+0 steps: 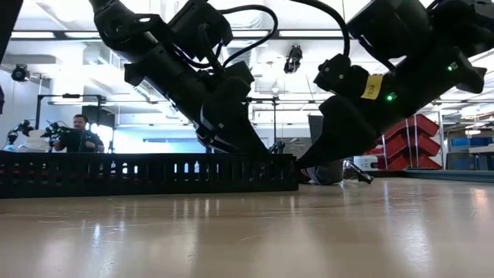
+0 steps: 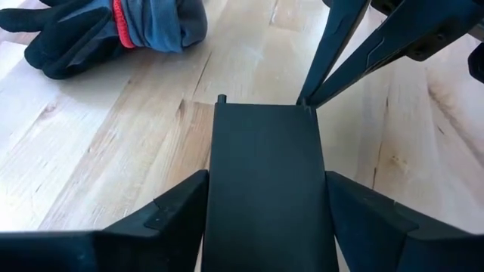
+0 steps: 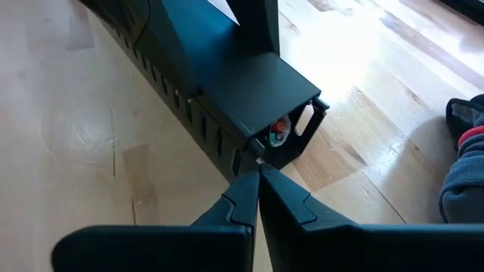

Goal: Ziptie cables
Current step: Close the black cable duct

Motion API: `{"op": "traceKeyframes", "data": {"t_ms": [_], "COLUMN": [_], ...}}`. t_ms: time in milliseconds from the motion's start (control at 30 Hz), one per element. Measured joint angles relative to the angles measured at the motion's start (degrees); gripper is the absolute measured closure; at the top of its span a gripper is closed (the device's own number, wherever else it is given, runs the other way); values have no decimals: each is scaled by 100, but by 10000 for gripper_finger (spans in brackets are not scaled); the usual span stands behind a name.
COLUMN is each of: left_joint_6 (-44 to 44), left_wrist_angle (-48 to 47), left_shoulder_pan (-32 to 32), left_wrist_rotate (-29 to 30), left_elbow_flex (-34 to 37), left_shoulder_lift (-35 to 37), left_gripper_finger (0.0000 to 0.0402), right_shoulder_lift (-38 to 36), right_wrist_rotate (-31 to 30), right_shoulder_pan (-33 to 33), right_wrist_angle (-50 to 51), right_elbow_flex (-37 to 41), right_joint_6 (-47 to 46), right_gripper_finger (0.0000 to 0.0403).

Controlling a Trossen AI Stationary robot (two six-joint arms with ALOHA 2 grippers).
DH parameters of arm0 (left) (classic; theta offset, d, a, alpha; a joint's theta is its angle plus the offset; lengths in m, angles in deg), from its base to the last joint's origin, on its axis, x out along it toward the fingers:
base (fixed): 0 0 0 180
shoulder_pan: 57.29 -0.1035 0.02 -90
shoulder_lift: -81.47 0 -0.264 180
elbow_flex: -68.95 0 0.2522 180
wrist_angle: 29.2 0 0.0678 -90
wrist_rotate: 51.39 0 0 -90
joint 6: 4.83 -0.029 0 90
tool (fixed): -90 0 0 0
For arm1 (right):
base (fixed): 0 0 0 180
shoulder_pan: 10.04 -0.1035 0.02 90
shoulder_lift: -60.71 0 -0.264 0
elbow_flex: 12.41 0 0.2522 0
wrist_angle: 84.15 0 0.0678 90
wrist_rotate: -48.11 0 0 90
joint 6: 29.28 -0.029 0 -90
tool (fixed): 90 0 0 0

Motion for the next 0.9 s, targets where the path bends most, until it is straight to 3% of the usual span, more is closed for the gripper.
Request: {"op": "traceKeyframes", "data": {"t_ms": [133,900], "left_joint_6": [15,122], "left_wrist_angle": [23,586], "left_shoulder_pan": [0,-20], "left_wrist_rotate": [0,103], "left_elbow_flex": [4,-52], "left_shoulder_lift": [0,-349], "left_gripper_finger": [187,176], "right_shoulder_lift": [0,-9], "right_wrist_rotate": [-11,-126], "right_shoulder_pan": [-13,-44], "right_wrist_angle": [-6,182], "right_elbow_flex": [2,7], "right_joint_6": [-7,-208], "right_gripper_finger": [403,403]}}
